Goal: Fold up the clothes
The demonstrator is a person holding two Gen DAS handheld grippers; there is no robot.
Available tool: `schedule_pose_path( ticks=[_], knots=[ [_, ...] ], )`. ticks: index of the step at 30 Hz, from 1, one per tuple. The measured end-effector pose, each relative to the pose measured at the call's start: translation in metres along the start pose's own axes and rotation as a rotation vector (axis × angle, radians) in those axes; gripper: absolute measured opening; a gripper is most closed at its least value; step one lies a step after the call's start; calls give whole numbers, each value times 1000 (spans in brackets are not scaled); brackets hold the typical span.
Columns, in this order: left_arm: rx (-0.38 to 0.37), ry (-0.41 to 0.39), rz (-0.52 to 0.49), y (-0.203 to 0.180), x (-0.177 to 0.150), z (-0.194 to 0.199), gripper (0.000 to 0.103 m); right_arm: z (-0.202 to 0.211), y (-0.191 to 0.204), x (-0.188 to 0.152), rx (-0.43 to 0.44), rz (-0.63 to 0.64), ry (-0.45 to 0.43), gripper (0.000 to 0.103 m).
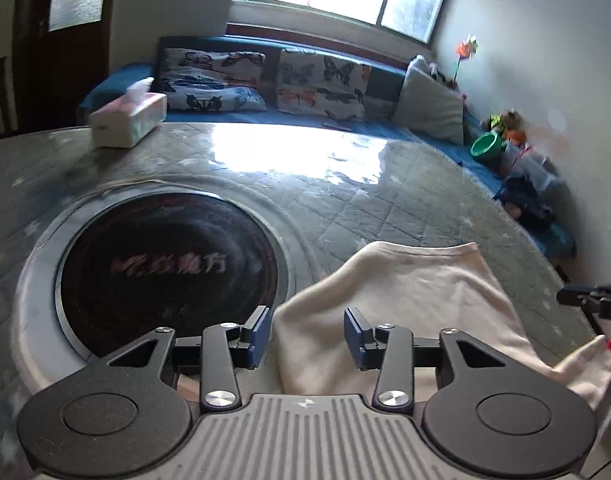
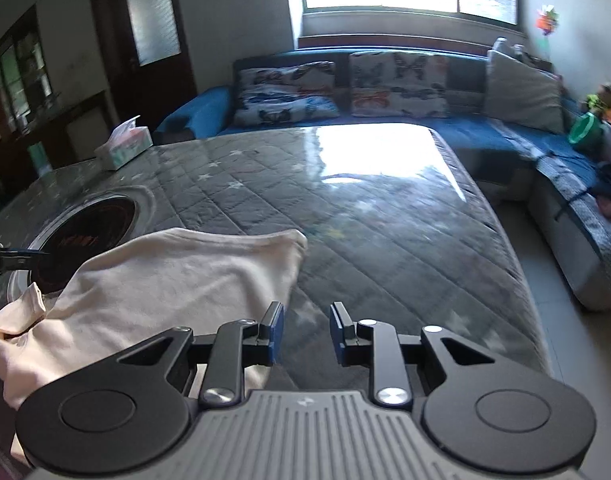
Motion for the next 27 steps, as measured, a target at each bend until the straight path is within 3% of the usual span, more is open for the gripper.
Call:
schedule_pose_path(
  ticks=[6, 11, 17, 19, 20, 24, 27],
  knots=[
    [-3, 20, -107, -15, 13, -42, 48, -36, 12, 20, 29, 37, 31, 27],
    [-38, 59, -112, -13, 16, -70, 47, -63, 21, 31, 44, 51, 51, 27],
    [-99, 70, -141, -21, 13, -79, 30, -84, 24, 35, 44, 51, 69, 27],
    [-103, 63, -157, -24, 13, -80, 10, -91, 22, 36, 37, 44, 72, 27],
    [-105, 59, -165, -26, 13, -80, 7, -93, 22, 37, 35, 37, 73, 27],
    [-110, 10, -198, -38, 17, -70, 5, -103, 17, 38, 25, 20, 78, 27],
    [-100, -54, -294, -60, 16, -50, 5, -108, 11, 39, 13, -1, 78, 27]
  ],
)
Point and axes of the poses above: each gripper's, at about its wrist camera, not at the fingertips, and z roughly against the way its jaws point, y to its left, x to its top, the point moved 8 cm from there along -z, roughly the way its jaws point, and after that the axes turned 7 degrees about -z, right-handed, at the moved point
